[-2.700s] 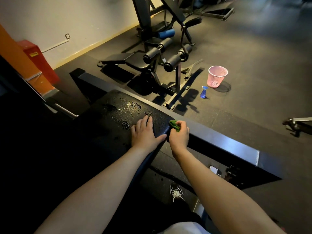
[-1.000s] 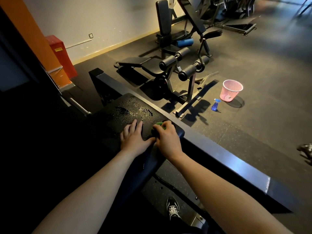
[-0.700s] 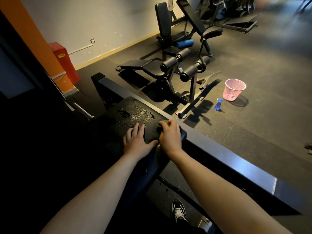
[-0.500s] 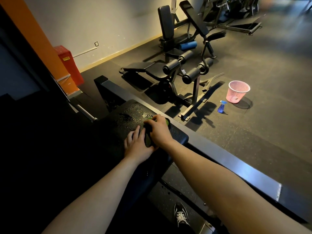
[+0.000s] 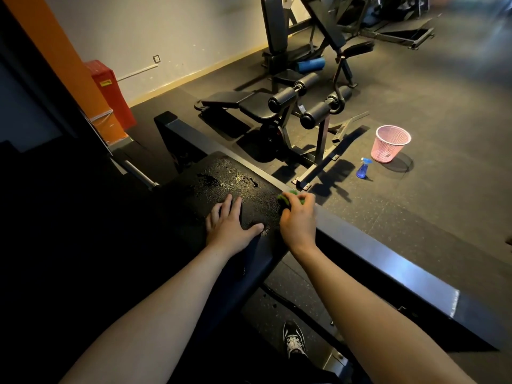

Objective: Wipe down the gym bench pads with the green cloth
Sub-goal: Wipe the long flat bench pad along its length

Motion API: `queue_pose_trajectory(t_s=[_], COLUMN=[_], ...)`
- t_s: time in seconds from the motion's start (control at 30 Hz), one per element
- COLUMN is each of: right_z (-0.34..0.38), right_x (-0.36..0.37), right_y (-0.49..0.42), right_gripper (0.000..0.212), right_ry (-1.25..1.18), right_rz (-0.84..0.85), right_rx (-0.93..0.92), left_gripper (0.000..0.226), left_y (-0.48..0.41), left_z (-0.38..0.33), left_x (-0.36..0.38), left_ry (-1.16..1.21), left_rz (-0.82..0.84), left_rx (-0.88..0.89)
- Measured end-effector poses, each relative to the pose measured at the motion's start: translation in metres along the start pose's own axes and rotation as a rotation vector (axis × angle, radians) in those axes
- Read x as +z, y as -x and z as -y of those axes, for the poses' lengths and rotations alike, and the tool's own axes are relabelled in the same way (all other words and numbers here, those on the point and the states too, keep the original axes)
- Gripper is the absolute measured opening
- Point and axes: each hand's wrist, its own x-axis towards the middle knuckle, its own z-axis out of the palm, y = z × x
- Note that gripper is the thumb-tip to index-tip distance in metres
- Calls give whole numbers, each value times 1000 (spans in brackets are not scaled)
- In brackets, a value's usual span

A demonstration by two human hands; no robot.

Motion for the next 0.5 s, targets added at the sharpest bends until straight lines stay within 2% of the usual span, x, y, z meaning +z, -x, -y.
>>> queue_pose_trajectory(t_s=[0.1, 0.2, 0.37, 0.5], right_z=[31, 41, 4, -13], right_x=[19, 34, 13, -5], right_y=[-28, -39, -19, 2], right_gripper=[40, 41, 38, 39], right_ry=[0, 173, 266, 212], right_rz=[150, 271, 139, 56], right_rx=[-137, -273, -137, 4], left_gripper=[94, 92, 94, 94], left_y=[-1, -2, -1, 1], left_z=[0, 1, -1, -2], left_x=[0, 0, 0, -2], left_ry=[-19, -14, -1, 11], left_rz=[-10, 8, -3, 12], left_rx=[-2, -10, -11, -3])
